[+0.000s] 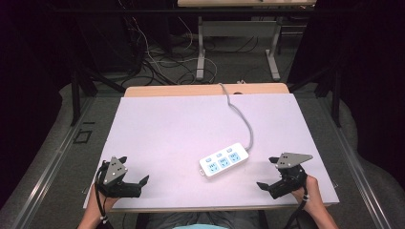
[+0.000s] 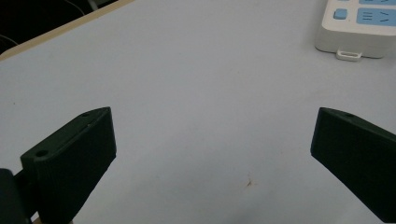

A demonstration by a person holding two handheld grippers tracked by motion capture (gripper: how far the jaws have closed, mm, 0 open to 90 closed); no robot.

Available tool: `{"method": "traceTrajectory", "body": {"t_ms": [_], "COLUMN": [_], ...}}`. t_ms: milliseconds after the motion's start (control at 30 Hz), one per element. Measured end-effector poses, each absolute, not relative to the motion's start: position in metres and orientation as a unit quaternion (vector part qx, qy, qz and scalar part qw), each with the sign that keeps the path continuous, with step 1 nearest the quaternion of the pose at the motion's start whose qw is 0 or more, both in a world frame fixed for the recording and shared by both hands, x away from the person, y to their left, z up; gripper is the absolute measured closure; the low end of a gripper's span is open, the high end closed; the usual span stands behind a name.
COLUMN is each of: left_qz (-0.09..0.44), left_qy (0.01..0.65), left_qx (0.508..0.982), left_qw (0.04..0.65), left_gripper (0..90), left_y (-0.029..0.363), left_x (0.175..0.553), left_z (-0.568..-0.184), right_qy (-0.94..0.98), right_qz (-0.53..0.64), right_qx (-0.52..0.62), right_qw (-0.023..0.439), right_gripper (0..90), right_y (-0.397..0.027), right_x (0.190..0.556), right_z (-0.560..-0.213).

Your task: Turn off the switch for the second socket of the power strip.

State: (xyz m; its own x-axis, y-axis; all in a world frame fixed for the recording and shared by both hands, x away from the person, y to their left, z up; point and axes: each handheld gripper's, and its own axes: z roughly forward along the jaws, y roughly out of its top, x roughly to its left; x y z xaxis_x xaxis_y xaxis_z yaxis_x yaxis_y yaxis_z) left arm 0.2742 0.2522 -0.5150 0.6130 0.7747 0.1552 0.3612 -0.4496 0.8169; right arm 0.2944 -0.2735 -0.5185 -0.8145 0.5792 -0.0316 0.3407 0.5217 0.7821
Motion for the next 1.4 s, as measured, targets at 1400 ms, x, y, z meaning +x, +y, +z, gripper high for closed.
{"method": "traceTrajectory", "body": {"t_ms": [1400], "left_qz": [0.266], "left_qy": [0.359], "left_qx": [0.806], "left_qw": [0.388], "left_gripper": [0.1], "left_y": [0.254], "left_x": [0.276], "left_z": [-0.516], "right_qy": [0.86], "right_qz": [0.404], "right_qx": [0.262], "right_qw": [0.169], "right_gripper": [0.2], "right_y": [-0.257], "right_x": [0.303], "right_z": [-0.506]}}
